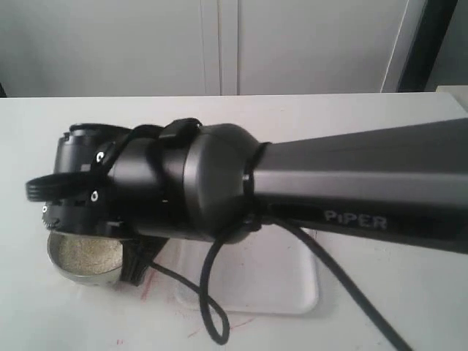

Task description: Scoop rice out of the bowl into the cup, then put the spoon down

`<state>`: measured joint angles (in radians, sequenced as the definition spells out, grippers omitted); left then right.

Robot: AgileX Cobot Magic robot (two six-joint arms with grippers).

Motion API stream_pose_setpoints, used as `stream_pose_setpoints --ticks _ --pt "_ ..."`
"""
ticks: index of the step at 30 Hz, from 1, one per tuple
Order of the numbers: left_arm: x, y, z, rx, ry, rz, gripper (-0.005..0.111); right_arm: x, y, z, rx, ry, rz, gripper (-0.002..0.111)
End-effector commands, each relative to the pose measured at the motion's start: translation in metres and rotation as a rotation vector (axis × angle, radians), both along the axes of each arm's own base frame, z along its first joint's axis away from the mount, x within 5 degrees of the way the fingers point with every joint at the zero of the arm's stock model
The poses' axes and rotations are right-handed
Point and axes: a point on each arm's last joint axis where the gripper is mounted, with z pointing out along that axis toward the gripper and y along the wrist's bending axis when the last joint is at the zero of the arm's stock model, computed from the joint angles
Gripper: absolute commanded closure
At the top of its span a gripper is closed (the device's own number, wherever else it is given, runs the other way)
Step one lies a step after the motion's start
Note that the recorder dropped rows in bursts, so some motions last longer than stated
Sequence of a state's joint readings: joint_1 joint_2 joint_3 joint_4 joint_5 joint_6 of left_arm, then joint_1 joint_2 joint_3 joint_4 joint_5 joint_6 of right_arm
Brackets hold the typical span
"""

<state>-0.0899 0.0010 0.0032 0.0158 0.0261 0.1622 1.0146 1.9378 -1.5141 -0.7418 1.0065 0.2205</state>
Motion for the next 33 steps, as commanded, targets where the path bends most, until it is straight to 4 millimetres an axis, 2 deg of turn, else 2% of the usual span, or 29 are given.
stream_pose_setpoints --ticks 1,8,16,29,33 --pt "0.0 0.0 0.002 -0.009 -0.008 -0.003 0.092 0.008 -0.016 0.017 0.04 -0.014 -0.054 0.108" --pt "0.0 0.0 0.002 -0.009 -0.008 -0.003 0.092 0.02 -0.034 0.031 0.069 -0.036 -0.104 0.108" --pt "0.0 0.0 0.002 -0.009 -0.008 -0.003 0.092 0.034 -0.054 0.035 0.041 -0.032 -0.157 0.108" --pt "0.0 0.0 0.002 -0.009 -0.008 -0.003 0.092 0.05 -0.054 0.041 0.045 -0.123 -0.026 0.108" --pt "0.0 0.0 0.002 -0.009 -0.008 -0.003 0.092 0.055 -0.052 0.035 -0.009 -0.153 -0.005 0.108"
